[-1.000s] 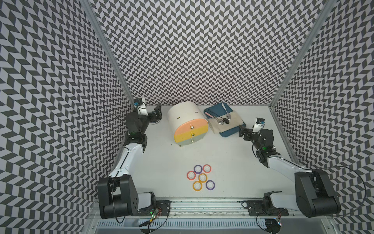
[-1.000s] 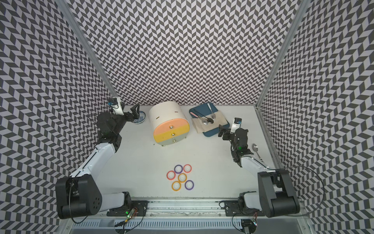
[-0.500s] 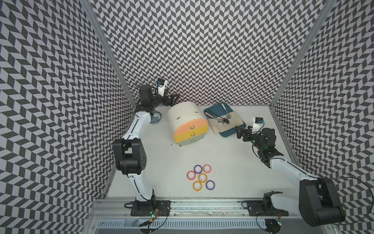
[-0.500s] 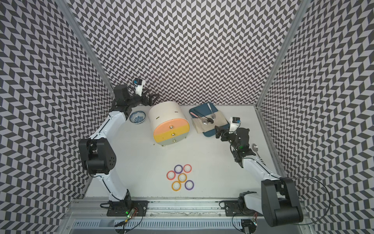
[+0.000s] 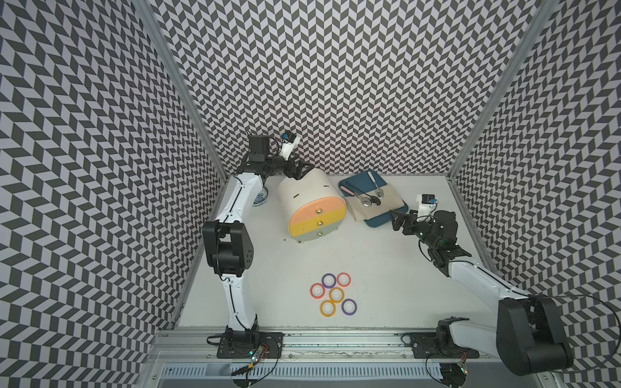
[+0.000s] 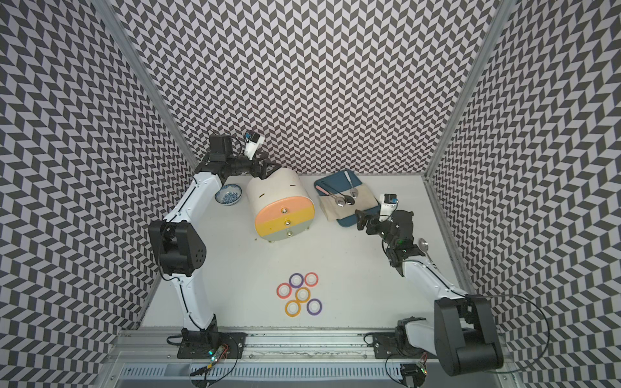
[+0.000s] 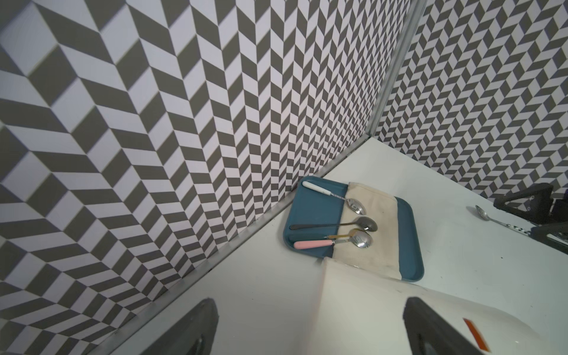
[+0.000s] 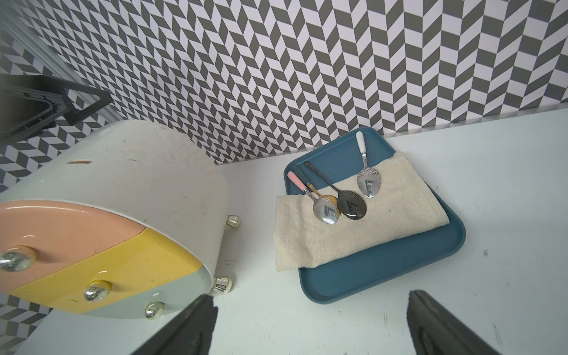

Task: Place the transparent tape into the drawer according to color
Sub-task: Move the storage box to the center of the board.

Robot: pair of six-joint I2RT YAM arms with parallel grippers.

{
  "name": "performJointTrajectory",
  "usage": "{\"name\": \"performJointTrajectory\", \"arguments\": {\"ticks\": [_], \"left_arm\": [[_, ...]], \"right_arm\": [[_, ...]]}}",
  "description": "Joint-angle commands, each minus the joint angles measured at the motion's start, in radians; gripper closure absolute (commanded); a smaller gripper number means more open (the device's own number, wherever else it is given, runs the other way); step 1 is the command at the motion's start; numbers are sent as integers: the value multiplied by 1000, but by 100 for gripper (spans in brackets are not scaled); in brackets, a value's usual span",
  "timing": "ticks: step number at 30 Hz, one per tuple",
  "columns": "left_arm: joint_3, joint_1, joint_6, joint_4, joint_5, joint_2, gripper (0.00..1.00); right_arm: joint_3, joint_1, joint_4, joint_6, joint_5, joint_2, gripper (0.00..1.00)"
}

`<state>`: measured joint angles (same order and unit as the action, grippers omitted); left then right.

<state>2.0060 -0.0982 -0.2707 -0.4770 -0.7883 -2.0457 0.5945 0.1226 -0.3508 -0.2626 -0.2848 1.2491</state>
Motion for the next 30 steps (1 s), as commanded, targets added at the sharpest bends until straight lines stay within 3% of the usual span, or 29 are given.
{"name": "performJointTrajectory", "arguments": {"ticks": [1, 10, 23, 26, 30], "left_arm": [[49, -17, -50, -132, 46, -13, 3], [129, -45, -82, -281, 22, -51, 10], [50, -114, -149, -345, -7, 2, 16], [48, -120, -132, -328, 24, 11, 13], [56, -120, -73, -252, 66, 64, 1]], "right_arm": [[20, 5, 1, -1, 1, -28, 0], [25, 4, 25, -9, 1, -38, 0], [27, 4, 52, -17, 0, -57, 0], [24, 4, 52, -21, -2, -56, 0], [23, 9, 34, -33, -19, -48, 0]]}}
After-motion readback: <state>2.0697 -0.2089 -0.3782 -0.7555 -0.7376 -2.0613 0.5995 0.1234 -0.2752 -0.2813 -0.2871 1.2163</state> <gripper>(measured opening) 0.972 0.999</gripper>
